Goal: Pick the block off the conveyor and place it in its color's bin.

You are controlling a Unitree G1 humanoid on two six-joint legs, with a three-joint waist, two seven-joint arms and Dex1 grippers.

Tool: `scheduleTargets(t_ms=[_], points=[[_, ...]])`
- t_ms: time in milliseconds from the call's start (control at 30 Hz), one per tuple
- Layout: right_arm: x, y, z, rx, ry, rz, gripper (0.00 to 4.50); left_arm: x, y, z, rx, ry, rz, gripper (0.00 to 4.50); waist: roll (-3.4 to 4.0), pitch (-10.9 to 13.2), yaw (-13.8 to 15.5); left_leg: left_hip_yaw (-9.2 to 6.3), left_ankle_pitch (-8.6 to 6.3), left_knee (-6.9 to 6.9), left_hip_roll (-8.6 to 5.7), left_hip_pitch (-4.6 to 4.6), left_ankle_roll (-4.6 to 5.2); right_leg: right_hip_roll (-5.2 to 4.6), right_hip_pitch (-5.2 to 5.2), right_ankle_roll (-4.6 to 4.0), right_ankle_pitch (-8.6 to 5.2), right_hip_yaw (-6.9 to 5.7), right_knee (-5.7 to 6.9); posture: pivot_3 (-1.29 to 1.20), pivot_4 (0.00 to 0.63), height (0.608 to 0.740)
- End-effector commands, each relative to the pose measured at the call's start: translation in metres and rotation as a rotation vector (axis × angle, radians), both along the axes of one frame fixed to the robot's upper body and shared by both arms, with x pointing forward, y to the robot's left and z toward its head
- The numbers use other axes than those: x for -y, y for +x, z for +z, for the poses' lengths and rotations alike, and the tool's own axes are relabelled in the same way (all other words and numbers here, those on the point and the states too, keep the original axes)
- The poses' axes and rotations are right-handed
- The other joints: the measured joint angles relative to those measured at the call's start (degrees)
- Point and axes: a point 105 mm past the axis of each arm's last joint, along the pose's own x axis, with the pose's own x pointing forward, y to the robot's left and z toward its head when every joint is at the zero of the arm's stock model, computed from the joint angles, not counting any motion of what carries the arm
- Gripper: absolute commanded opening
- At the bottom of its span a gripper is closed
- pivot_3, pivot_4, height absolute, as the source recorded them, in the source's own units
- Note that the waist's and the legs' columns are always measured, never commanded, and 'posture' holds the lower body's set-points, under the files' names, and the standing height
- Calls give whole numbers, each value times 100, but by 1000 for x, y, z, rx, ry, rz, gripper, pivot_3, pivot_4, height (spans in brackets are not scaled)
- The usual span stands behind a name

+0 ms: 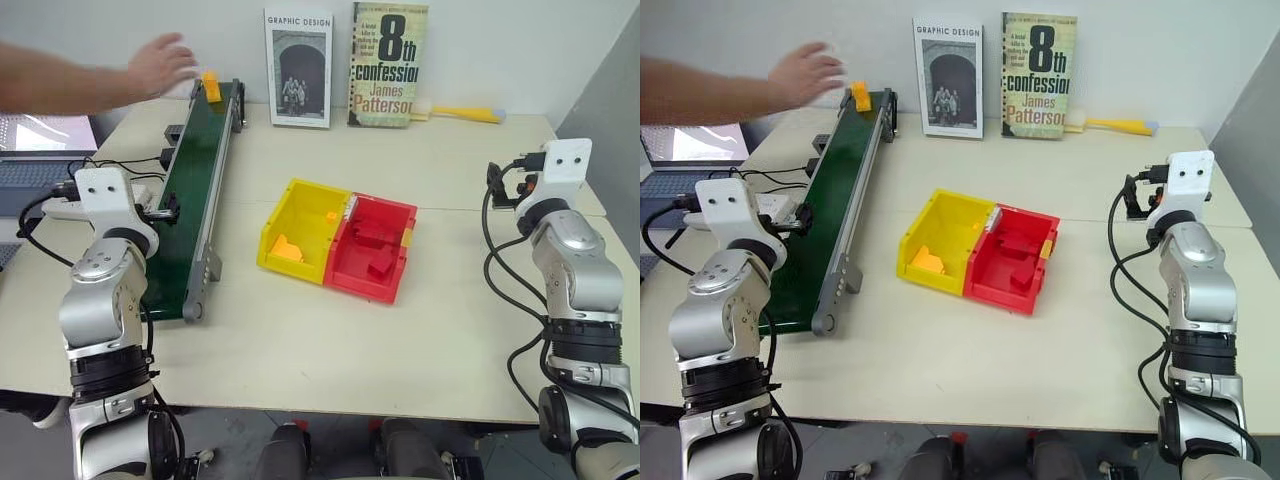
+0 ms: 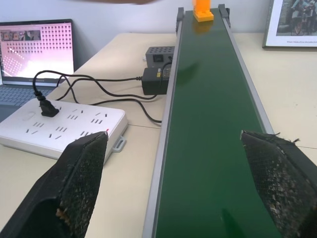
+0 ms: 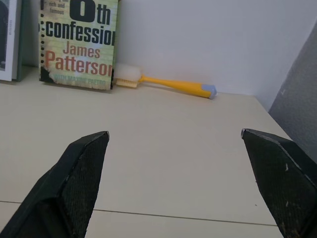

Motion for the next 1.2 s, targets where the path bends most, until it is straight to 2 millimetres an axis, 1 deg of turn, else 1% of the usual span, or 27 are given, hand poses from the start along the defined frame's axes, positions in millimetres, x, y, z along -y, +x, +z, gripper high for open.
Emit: scheduleTargets(t_ms=[33, 233, 467, 567, 633, 767, 833, 933, 1033, 1133, 1200], points=[[-2, -3, 16, 61, -16, 7, 4500, -1, -7, 19, 69, 13, 4, 4470, 0, 0, 1, 0, 0, 0, 0, 0, 0, 0, 0, 0, 0, 0, 0, 0, 150, 740], [-2, -6, 13, 53, -20, 9, 4500, 2, -11, 19, 90, 5, -9, 4470, 0, 0, 2, -1, 0, -1, 1, 1, 0, 0, 0, 0, 0, 1, 0, 0, 150, 740], [-1, -10, 15, 54, -26, 11, 4500, 6, -10, 20, 124, -23, -4, 4470, 0, 0, 3, -1, 0, -1, 1, 1, 0, 0, 0, 0, 0, 1, 1, 0, 150, 740], [-7, -12, 17, 54, -24, 66, 4500, 9, -7, 20, 129, -31, -9, 4470, 0, 0, 3, -1, 0, -1, 0, 1, 0, 0, 0, 0, 0, 0, 0, 0, 150, 740], [-18, -15, 21, 57, -50, 145, 4500, 13, -5, 21, 132, -36, -19, 4470, 0, 0, 4, -1, 0, -1, 0, 1, 0, 1, 0, 0, 0, 1, 0, 0, 150, 740], [-47, -24, 32, 55, -103, 404, 4500, 16, 2, 22, 137, -49, -28, 4470, 0, 0, 4, -1, -1, -1, -2, 1, 2, 1, 0, 0, 0, 0, 0, 0, 150, 740], [-60, -32, 35, 43, -93, 536, 4500, 15, 5, 22, 135, -49, -26, 4470, 0, 0, 4, -1, -2, -1, -1, 3, 3, 2, 5, 0, 0, -4, -3, 0, 150, 740], [-89, -53, 42, 7, -91, 790, 4500, 16, 11, 23, 128, -47, -27, 4470, 0, 0, 5, -3, -2, -1, -1, 3, 4, 2, 6, 0, 0, -3, -7, 0, 150, 740], [-112, -77, 43, -50, -115, 998, 4500, 19, 17, 19, 105, -39, -41, 4470, 2, 1, 9, -11, -3, 0, -1, 1, 4, 1, 7, 0, 0, -6, -10, 0, 150, 740], [-131, -96, 47, -93, -115, 1142, 4500, 21, 22, 19, 107, -56, -48, 4470, 1, 1, 15, -15, -4, -1, -1, 1, 6, 1, 9, 0, 0, -8, -14, 0, 150, 740], [-141, -104, 50, -108, -123, 1197, 4500, 21, 24, 18, 105, -68, -48, 4470, 1, 1, 14, -19, -4, 0, -1, 0, 7, 1, 11, 0, 0, -11, -17, 0, 150, 740]])
